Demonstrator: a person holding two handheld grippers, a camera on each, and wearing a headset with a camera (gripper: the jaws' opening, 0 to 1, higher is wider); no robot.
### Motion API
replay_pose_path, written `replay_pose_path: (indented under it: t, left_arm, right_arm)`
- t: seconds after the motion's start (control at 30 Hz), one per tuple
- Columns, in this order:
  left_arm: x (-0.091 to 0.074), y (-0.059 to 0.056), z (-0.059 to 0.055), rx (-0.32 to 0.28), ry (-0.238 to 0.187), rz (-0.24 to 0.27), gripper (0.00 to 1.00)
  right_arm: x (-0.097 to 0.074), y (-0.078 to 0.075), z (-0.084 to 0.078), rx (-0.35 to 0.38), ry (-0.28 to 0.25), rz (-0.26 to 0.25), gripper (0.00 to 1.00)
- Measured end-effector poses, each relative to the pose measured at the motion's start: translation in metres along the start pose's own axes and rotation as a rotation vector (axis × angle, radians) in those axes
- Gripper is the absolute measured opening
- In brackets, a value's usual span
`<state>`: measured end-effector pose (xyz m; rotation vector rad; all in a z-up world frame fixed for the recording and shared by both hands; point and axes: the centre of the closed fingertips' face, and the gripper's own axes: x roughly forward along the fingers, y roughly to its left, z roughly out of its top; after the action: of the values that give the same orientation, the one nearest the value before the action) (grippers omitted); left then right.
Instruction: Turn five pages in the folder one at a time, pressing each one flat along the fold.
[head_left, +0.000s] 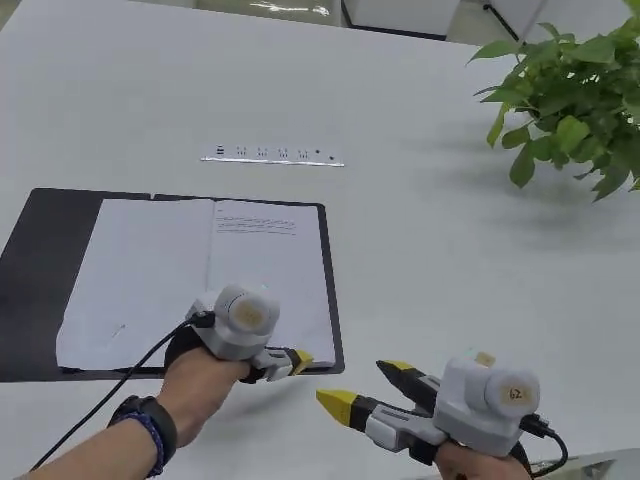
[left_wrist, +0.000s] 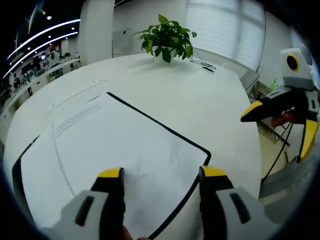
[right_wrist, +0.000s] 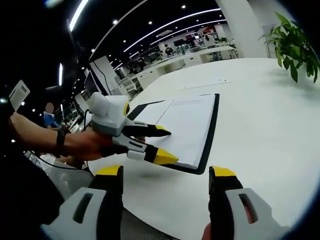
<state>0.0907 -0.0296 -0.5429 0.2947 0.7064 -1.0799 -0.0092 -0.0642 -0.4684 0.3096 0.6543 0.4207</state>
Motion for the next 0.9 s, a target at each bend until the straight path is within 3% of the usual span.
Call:
replay_pose_path:
  t: [0.47,0.9]
  left_arm:
    - [0.0040,0.0019,-0.0086,0.101,0.025,0.027,0.58]
    - [0.0031,0.0052,-0.0081,0.094,0.017,0.018,0.55]
  right_arm:
    - [0.0008,-0.0082,-0.0031,0.011,0.009,-0.008,0.67]
    - [0.0042,-0.0092,-0.0029,0.020,0.004,-0.007,0.66]
